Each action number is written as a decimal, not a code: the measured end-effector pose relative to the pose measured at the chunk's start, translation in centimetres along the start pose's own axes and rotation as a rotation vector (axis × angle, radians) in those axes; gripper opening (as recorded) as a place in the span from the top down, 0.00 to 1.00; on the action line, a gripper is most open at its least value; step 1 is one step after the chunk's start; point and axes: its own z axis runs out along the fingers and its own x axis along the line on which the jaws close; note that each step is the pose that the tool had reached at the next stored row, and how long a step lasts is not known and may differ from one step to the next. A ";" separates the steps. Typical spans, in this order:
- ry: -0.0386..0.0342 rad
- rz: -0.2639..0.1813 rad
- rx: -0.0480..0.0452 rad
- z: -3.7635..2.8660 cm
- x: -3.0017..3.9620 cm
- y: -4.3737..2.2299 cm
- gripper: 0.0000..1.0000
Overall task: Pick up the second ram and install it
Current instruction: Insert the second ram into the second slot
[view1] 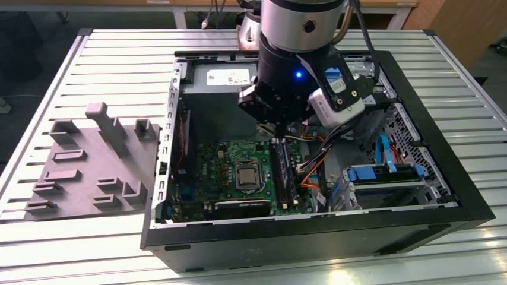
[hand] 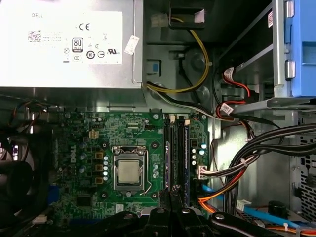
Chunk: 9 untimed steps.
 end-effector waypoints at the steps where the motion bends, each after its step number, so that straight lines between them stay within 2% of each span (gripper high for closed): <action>1: 0.0000 0.000 0.0000 0.03 -0.02 0.00 0.88; 9: 0.0000 0.000 -0.0001 0.28 -0.21 -0.01 0.88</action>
